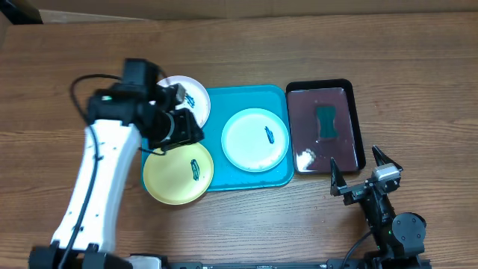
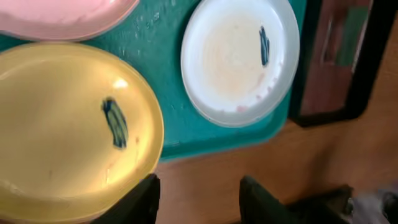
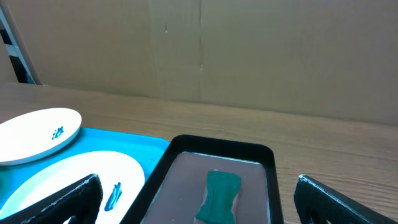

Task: Clean dirty plates on tray and stack at the side
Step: 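Move the left gripper to the white plate rim and grip it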

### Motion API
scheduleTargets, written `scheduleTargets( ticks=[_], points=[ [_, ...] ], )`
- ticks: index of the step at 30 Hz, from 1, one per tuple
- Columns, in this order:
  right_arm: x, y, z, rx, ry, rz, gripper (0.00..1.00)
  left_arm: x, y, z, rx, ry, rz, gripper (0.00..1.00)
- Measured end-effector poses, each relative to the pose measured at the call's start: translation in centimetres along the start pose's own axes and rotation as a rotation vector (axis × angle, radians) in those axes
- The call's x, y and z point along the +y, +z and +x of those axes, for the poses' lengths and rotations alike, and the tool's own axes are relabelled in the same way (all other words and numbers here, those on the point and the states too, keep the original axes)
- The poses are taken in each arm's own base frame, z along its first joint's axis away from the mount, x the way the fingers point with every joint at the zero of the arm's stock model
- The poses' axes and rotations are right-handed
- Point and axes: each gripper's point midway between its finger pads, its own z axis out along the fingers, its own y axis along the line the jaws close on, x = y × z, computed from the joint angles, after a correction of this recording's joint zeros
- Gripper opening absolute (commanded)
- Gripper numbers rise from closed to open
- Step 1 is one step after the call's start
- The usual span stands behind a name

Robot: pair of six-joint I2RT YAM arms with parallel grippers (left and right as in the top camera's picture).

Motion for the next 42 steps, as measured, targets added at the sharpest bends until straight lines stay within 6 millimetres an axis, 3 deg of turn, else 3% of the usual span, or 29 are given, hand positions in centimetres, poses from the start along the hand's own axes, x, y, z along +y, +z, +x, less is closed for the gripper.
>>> scheduleTargets(
  ticks=[7, 10, 13, 18, 31, 42],
  points=[
    [0.0, 0.0, 0.0, 0.0, 0.0, 0.0, 1.0, 0.1, 5.7, -1.8, 0.002, 0.017, -0.085, 0.44],
    [0.0, 0.0, 0.0, 0.0, -0.001, 0.0, 1.0, 0.3, 8.5, -2.3, 0.025, 0.021, -0.119, 0.35],
    [0.0, 0.0, 0.0, 0.0, 0.0, 0.0, 1.0, 0.0, 11.0, -3.1, 0.027, 0.038, -0.128, 0.33],
    [0.0, 0.0, 0.0, 0.0, -0.001, 0.0, 1.0, -0.3, 14.1, -3.1, 0.058, 0.054, -0.139, 0.33],
    [0.0, 0.0, 0.0, 0.001, 0.0, 0.0, 1.0, 0.2, 15.0, -3.3, 0.044, 0.061, -0.159, 0.27],
    [0.0, 0.0, 0.0, 0.0, 0.0, 0.0, 1.0, -0.1, 16.0, -1.9, 0.069, 0.092, -0.179, 0.27]
  ],
)
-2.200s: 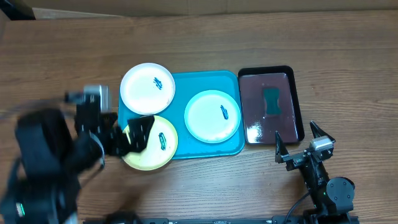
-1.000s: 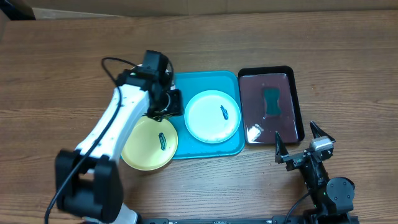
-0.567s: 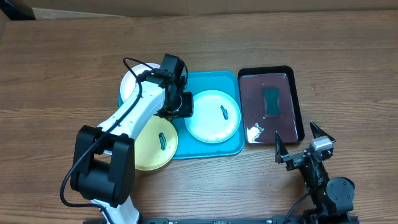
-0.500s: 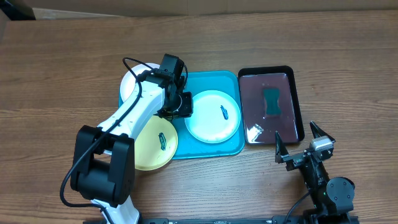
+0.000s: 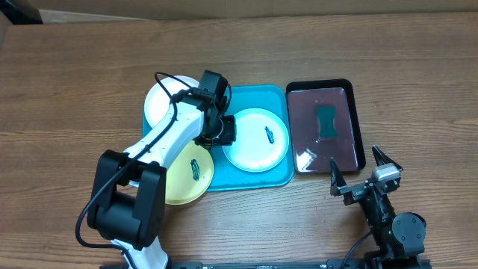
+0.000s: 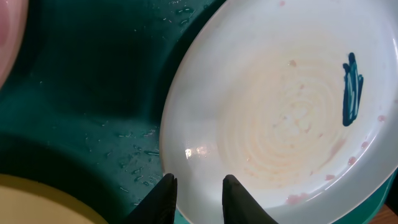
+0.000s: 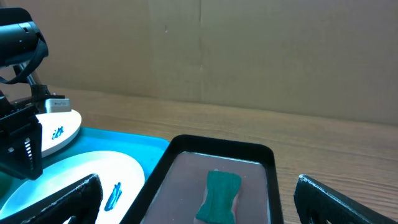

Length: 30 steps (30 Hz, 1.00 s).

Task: Clean dirty plates on tray and stack at the side
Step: 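Move the left gripper to the white plate rim and grip it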

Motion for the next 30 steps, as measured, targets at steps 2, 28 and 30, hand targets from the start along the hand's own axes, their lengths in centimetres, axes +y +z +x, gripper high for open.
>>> scheduleTargets(
  ticks=[2, 28, 30],
  points=[
    [0.0, 0.0, 0.0, 0.0, 0.0, 0.0, 1.0, 0.2, 0.2, 0.2, 0.002, 0.002, -0.014, 0.27],
    [0.0, 0.0, 0.0, 0.0, 0.0, 0.0, 1.0, 1.9, 1.2, -0.3, -0.05, -0.019, -0.096, 0.22],
    [0.0, 0.0, 0.0, 0.0, -0.001, 0.0, 1.0, 1.9, 1.2, -0.3, -0.051, -0.02, -0.097, 0.22]
  ],
)
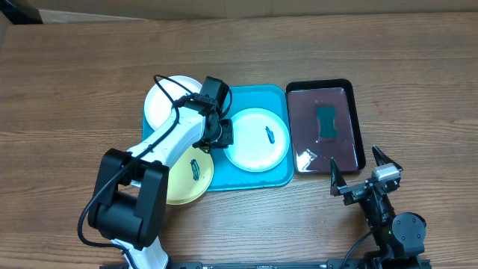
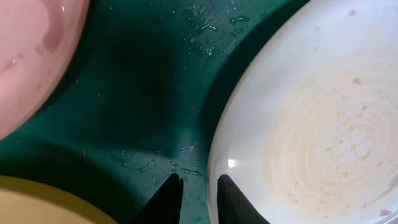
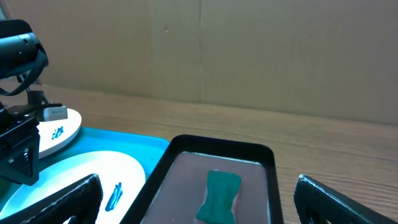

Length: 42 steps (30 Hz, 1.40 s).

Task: Clean dirty plates on tray and stack at the side
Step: 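Move the left gripper to the white plate rim and grip it, then reach the right gripper into the black tray toward the green sponge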

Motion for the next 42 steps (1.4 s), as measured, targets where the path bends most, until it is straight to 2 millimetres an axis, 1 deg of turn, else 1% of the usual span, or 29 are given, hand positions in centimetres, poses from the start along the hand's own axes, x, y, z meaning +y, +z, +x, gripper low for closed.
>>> scheduleTargets(
  ticks=[12, 19, 24, 26, 28, 30, 32, 33, 35, 36, 37, 38, 39, 40, 42],
  points=[
    [0.0, 0.0, 0.0, 0.0, 0.001, 0.0, 1.0, -0.3, 0.1, 0.2, 0.0, -0.006, -0.002, 0.21],
    [0.0, 0.0, -0.2, -0.007, -0.001, 0.0, 1.0, -0.3, 0.1, 0.2, 0.001, -0.006, -0.003, 0.19],
    [0.0, 0.0, -0.4, -0.015, -0.002, 0.0, 1.0, -0.2, 0.2, 0.3, 0.002, -0.007, -0.004, 0.2],
    [0.0, 0.0, -1.0, -0.04, -0.005, -0.002, 1.0, -0.2, 0.2, 0.3, 0.002, -0.007, -0.003, 0.21],
    [0.3, -0.1, -2.2, -0.088, 0.001, -0.019, 1.0, -0.2, 0.2, 0.3, 0.002, -0.007, -0.003, 0.17],
    [0.5, -0.1, -2.1, -0.085, 0.027, -0.029, 1.0, -0.2, 0.2, 0.3, 0.002, -0.008, -0.004, 0.16],
    [0.5, -0.2, -1.8, -0.054, 0.058, -0.032, 1.0, -0.2, 0.2, 0.3, 0.002, -0.01, -0.003, 0.18],
    [0.5, -0.3, -2.0, -0.039, 0.076, -0.03, 1.0, -0.2, 0.2, 0.2, 0.0, -0.01, -0.003, 0.18],
    [0.4, -0.6, -3.3, -0.031, 0.093, -0.023, 1.0, -0.2, 0.2, 0.2, 0.0, -0.01, -0.002, 0.18],
    [0.2, -0.9, -4.7, -0.017, 0.105, -0.009, 1.0, -0.2, 0.2, 0.2, -0.001, -0.01, -0.003, 0.19],
    [0.1, -1.0, -5.7, -0.016, 0.107, -0.004, 1.0, -0.2, 0.3, 0.2, -0.002, -0.01, -0.004, 0.18],
    [0.0, -1.2, -7.3, -0.009, 0.111, 0.007, 1.0, -0.2, 0.3, 0.2, -0.004, -0.009, -0.004, 0.17],
    [-0.1, -1.3, -8.5, 0.007, 0.114, 0.013, 1.0, -0.2, 0.4, 0.2, -0.006, -0.009, -0.004, 0.15],
    [-0.2, -1.4, -10.0, 0.022, 0.115, 0.021, 1.0, -0.2, 0.5, 0.1, -0.011, -0.009, -0.002, 0.11],
    [-0.5, -1.1, -12.2, 0.073, 0.122, 0.032, 1.0, -0.2, 0.6, 0.3, -0.009, -0.009, -0.001, 0.08]
  ],
)
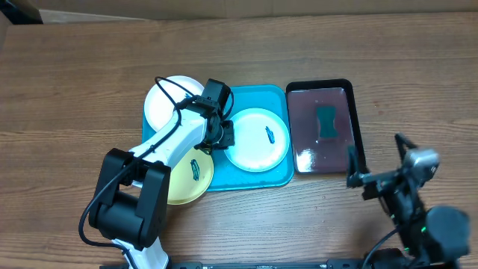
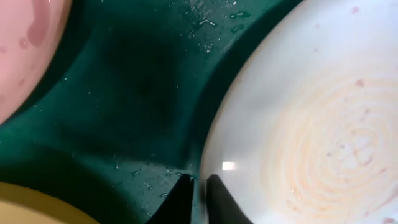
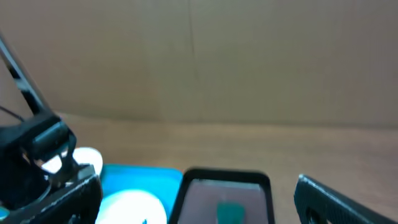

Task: Clean dirty plates on tray and stack at the side
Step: 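Reach the right gripper into the black tray toward the green sponge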

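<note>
A white plate (image 1: 260, 146) with a blue smear lies in the teal tray (image 1: 246, 101). In the left wrist view its pale inside (image 2: 311, 124) fills the right half. My left gripper (image 1: 223, 134) is down at the plate's left rim. Its two dark tips (image 2: 198, 190) stand almost together, one on the tray side and one on the plate, shut on the rim. A yellow plate (image 1: 187, 175) and a pinkish-white plate (image 1: 168, 104) overlap the tray's left edge. My right gripper (image 1: 376, 158) hangs open in front of the black tray, holding nothing.
The black tray (image 1: 321, 84) to the right of the teal one holds water and a green sponge (image 1: 326, 122), blurred in the right wrist view (image 3: 231, 210). Bare wooden table surrounds both trays. A cardboard wall stands behind.
My left jaws have drawn closer together on the white plate's left rim. The right arm has shifted to the right and risen, so its view is blurred and looks from higher.
First my left gripper stood open over the yellow plate at the tray's left edge. It then hung over the white plate's left rim, jaws apart, and sank lower astride the rim. Now it is shut on that rim. The right arm stayed still until its latest shift.
</note>
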### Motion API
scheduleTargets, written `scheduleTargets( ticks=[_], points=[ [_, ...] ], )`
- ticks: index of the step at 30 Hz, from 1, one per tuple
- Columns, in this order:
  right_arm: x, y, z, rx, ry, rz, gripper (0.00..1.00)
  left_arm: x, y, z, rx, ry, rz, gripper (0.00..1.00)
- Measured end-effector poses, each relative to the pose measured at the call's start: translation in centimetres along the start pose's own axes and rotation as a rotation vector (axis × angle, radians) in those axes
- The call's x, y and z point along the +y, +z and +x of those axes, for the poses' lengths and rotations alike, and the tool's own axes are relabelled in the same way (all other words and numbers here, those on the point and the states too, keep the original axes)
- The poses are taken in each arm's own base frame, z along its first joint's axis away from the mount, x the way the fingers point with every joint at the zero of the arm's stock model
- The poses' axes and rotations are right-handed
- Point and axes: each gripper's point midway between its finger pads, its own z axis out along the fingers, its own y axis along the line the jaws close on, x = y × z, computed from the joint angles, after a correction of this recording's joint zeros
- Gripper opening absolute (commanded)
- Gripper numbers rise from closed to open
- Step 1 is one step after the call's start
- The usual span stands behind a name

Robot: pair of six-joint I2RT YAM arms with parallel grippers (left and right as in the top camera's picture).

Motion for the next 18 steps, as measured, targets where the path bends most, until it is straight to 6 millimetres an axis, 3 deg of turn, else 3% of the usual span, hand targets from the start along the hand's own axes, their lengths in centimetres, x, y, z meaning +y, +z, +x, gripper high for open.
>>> scheduleTargets(
  ticks=[3, 8, 13, 18],
  points=[
    [-0.2, 1.1, -1.4, 0.147, 0.015, 0.026, 1.0, 0.1, 0.1, 0.1, 0.001, -0.004, -0.001, 0.11],
    [-0.6, 4.3, -1.3, 0.418, 0.042, 0.056, 1.0, 0.1, 0.1, 0.2, 0.004, -0.004, -0.003, 0.17],
    [-0.6, 7.5, 1.4, 0.656, 0.078, 0.049, 1.0, 0.3, 0.0, 0.6, 0.027, -0.006, -0.014, 0.16],
    [0.4, 9.0, 5.3, 0.811, 0.132, -0.02, 1.0, 0.2, -0.2, 0.3, 0.019, -0.006, -0.01, 0.11]
  ],
)
